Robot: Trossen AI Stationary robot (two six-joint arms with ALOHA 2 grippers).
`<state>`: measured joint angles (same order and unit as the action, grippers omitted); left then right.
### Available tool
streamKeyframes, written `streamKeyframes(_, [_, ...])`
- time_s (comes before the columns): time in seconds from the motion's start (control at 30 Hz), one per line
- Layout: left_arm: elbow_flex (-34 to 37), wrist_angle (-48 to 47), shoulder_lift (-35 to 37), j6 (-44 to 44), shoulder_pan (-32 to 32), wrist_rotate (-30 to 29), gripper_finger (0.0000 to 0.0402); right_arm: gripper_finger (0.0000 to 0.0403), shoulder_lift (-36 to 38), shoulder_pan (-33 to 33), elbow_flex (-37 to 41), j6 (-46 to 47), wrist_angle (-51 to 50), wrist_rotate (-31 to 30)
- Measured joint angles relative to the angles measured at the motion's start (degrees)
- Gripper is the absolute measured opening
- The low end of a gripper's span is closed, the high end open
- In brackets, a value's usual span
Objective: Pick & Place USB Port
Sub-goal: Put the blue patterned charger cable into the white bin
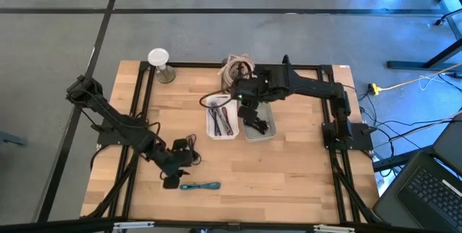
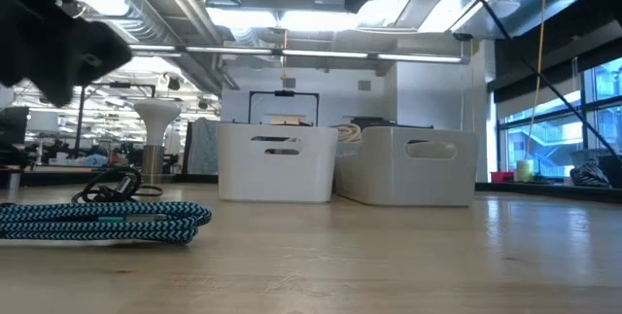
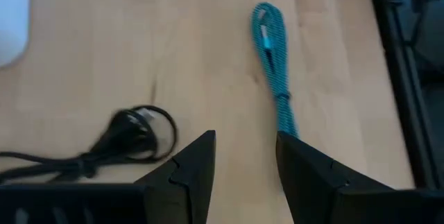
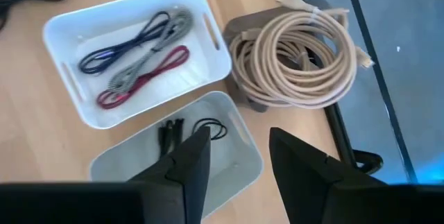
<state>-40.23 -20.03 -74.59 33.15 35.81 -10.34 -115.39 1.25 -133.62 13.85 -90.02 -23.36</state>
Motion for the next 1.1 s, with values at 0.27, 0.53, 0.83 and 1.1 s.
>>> streamKeyframes(0.27, [0.0,-6.3,-2.2,-6.9,1.4,-2.7,0.0143,0.0152,0.0,2.8,0.0,2.6,0.0,0.7])
streamKeyframes(0.53, [0.0,-9.1,-9.1,-24.9,-1.3,-3.2,0.0143,0.0152,0.4,8.1,0.0,3.5,0.0,5.5])
streamKeyframes(0.83, [-6.7,-16.9,-10.2,-34.3,-5.7,-8.6,0.0143,0.0152,3.7,14.1,1.6,8.6,0.1,8.0])
streamKeyframes(1.1, [-7.3,-18.5,-10.2,-41.7,-8.7,-8.1,0.0143,0.0152,10.2,19.3,13.9,15.8,0.1,8.0])
